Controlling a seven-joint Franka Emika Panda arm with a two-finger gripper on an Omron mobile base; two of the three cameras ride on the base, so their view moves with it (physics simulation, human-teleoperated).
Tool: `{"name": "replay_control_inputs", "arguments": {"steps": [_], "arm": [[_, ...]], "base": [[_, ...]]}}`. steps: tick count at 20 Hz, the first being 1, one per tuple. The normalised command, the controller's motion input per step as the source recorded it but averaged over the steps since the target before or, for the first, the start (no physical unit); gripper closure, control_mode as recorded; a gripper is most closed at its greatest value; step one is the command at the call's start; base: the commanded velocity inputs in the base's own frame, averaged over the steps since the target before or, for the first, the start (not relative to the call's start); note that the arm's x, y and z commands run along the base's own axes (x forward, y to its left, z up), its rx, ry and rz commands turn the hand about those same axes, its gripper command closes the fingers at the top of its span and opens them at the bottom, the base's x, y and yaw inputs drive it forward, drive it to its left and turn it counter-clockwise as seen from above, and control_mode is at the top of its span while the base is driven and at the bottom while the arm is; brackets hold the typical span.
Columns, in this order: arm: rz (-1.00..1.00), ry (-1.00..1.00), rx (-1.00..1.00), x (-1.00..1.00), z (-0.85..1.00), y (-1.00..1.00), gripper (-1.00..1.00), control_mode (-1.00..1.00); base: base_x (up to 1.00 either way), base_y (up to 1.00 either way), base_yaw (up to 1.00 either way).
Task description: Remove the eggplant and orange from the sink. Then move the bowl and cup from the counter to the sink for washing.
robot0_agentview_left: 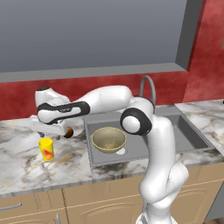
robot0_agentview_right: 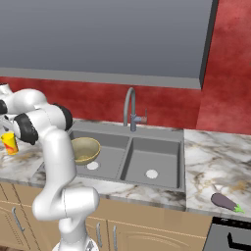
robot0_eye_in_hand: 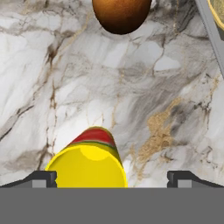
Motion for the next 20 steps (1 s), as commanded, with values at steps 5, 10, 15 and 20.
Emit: {"name": "replay_control_inputs", "arguments": {"steps": [5, 10, 15, 20], "arm": [[-0.01, -0.02, -0.01, 0.06, -0.08, 0.06, -1.00, -1.00], [0.00, -0.01, -0.04, 0.05, -0.07, 0.02, -1.00, -1.00], [0.00, 0.00, -0.01, 0.00, -0.01, 0.00, -1.00, -1.00], [0.00, 0.00, 0.00, 0.00, 0.00, 0.00, -1.00, -1.00]], "base": [[0.00, 0.00, 0.00], [0.00, 0.00, 0.00], [0.00, 0.00, 0.00], [0.00, 0.00, 0.00]]}}
